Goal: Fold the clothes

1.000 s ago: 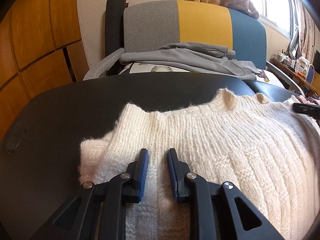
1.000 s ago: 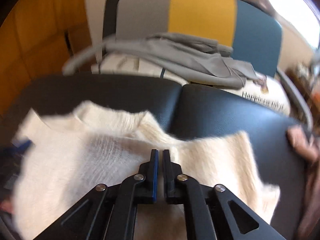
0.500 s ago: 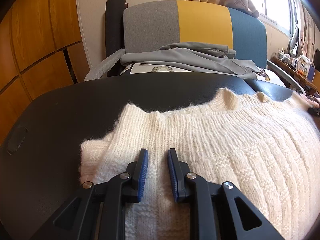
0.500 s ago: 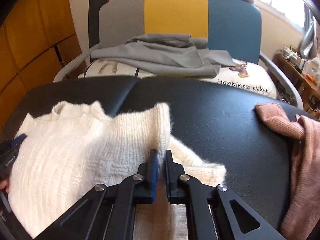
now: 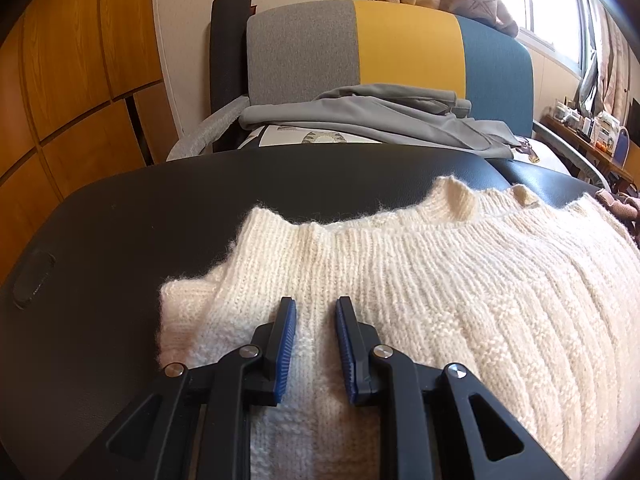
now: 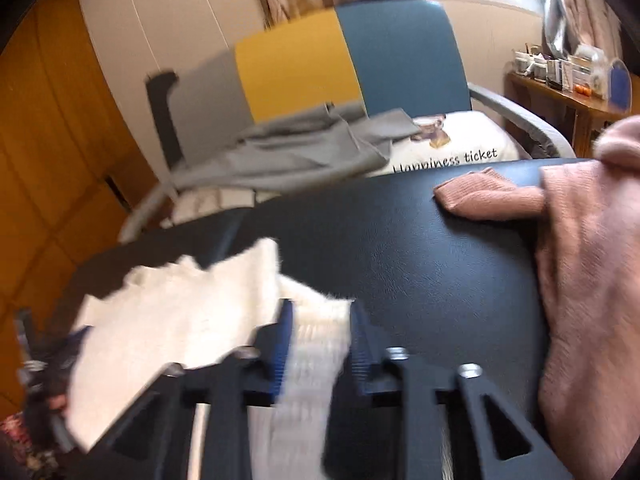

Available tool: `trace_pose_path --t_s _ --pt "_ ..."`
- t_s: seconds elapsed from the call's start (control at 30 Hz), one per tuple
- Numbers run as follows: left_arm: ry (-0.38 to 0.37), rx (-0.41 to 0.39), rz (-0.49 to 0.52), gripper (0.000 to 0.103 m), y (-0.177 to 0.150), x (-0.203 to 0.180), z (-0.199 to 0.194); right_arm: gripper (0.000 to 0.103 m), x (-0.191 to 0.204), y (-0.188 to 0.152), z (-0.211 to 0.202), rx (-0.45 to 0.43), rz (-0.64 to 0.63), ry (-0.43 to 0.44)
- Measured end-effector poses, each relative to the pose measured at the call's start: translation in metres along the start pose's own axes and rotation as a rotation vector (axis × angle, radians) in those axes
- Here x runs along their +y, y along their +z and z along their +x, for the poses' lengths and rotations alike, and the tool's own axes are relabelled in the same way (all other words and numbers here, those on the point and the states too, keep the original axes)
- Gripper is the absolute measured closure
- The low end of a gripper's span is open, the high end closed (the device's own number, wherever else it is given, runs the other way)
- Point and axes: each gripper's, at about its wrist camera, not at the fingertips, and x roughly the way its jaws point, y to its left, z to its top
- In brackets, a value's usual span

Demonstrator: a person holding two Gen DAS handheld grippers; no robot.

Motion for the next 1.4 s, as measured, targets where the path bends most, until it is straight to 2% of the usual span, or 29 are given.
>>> trace_pose_path --t_s 0.13,0.23,0.3,0.43,0.5,0.57,0.63,0.67,0.77,0.97,1.1,1.13,1.27,1.4 --pt "0.069 0.029 0.179 0.089 0.011 -0.029 -0.012 0.071 -0.004 -0.034 -0.022 0.073 -0.007 -0.011" --pt "-0.036 -0.091 0.220 0.087 0.025 -0.069 -0.059 0.080 0.000 -0.055 -0.026 0.109 -0.067 -0.016" --pt "-0.154 -0.124 0.244 0.085 0.032 -0.108 -0.086 0.099 0.003 -0.065 -0.024 0.130 -0.087 0.008" --pt "-0.328 -0.088 0.356 0.083 0.031 -0.193 -0.105 0.101 0.003 -0.074 -0.018 0.134 -0.022 0.100" --pt "-0.356 -0.059 0.443 0.083 0.023 -0.236 -0.095 0.101 0.003 -0.077 -0.016 0.141 0.015 0.159" --pt "-0.353 -0.032 0.504 0.083 0.014 -0.266 -0.082 0.101 0.004 -0.079 -0.015 0.151 0.035 0.206" --pt "-0.359 -0.011 0.537 0.083 0.007 -0.290 -0.069 0.101 0.010 -0.084 -0.014 0.171 0.016 0.209" --pt "-0.353 -0.032 0.541 0.083 0.004 -0.297 -0.068 0.101 0.009 -0.084 -0.011 0.175 0.028 0.207" --pt "-0.378 -0.049 0.539 0.084 -0.005 -0.309 -0.062 0.101 0.002 -0.085 -0.003 0.171 0.094 0.195" --pt "-0.418 -0.070 0.496 0.084 -0.012 -0.302 -0.058 0.103 -0.021 -0.087 0.002 0.104 0.284 0.165" --pt "-0.408 -0.093 0.510 0.084 -0.017 -0.303 -0.061 0.103 -0.036 -0.089 0.006 0.058 0.410 0.144" --pt "-0.410 -0.091 0.507 0.084 -0.017 -0.303 -0.061 0.103 -0.033 -0.090 0.001 0.047 0.411 0.145" --pt "-0.419 -0.084 0.492 0.084 -0.019 -0.302 -0.063 0.099 -0.008 -0.096 -0.012 0.093 0.253 0.196" --pt "-0.453 -0.069 0.463 0.084 -0.026 -0.298 -0.070 0.101 -0.011 -0.114 -0.021 0.181 0.248 0.282"
